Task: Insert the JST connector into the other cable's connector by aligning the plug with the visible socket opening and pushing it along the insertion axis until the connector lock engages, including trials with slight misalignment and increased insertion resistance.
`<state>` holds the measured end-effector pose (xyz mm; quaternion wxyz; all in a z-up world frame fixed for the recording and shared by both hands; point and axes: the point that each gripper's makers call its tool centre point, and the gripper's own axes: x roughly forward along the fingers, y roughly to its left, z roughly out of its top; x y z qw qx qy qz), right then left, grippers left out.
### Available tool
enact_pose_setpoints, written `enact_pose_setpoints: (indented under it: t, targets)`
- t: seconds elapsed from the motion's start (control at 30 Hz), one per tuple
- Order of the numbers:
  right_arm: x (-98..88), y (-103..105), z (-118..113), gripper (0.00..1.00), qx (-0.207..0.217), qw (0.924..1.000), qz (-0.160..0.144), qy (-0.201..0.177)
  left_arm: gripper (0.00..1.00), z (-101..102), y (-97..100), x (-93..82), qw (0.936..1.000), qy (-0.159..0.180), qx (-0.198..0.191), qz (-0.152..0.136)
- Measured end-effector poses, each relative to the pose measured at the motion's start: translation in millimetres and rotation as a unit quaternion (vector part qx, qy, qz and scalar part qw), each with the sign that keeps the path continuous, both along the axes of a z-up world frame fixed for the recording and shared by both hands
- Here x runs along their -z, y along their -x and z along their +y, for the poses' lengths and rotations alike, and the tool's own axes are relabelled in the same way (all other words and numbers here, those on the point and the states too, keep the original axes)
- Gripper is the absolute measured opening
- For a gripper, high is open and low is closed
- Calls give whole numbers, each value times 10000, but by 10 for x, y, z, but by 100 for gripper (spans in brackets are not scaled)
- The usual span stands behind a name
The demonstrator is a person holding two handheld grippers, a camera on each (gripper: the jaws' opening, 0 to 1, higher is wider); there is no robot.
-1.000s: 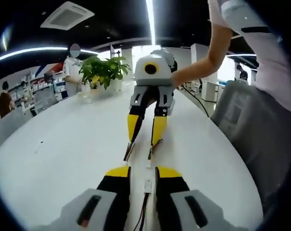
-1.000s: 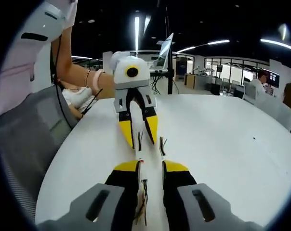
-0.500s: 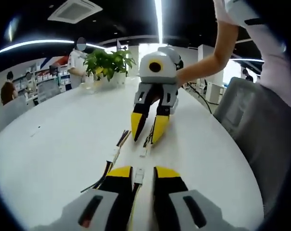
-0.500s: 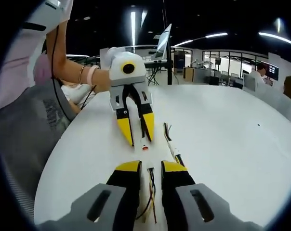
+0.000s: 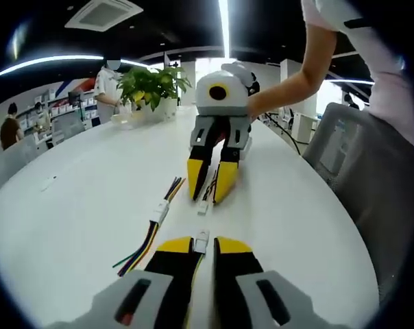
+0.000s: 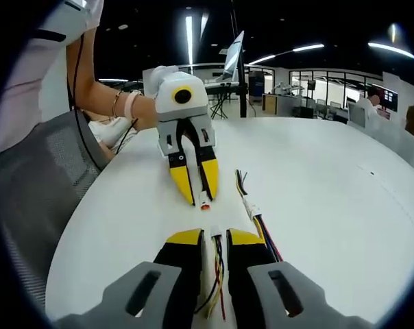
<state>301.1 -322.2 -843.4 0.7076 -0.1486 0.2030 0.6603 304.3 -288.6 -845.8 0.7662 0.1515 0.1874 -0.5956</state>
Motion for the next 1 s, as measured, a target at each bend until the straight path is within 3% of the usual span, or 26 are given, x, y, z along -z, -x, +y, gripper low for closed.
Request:
enact_pose_setpoints:
  t: [0.5,1.0]
  targets:
    - [44,-33,25,4,-45,9998,-185,81,1,-16,-26,15,9998,121,113,-74]
    - [36,15,48,4,-132,9997,-173,112,0,-72,11,-26,9992,365,31,151]
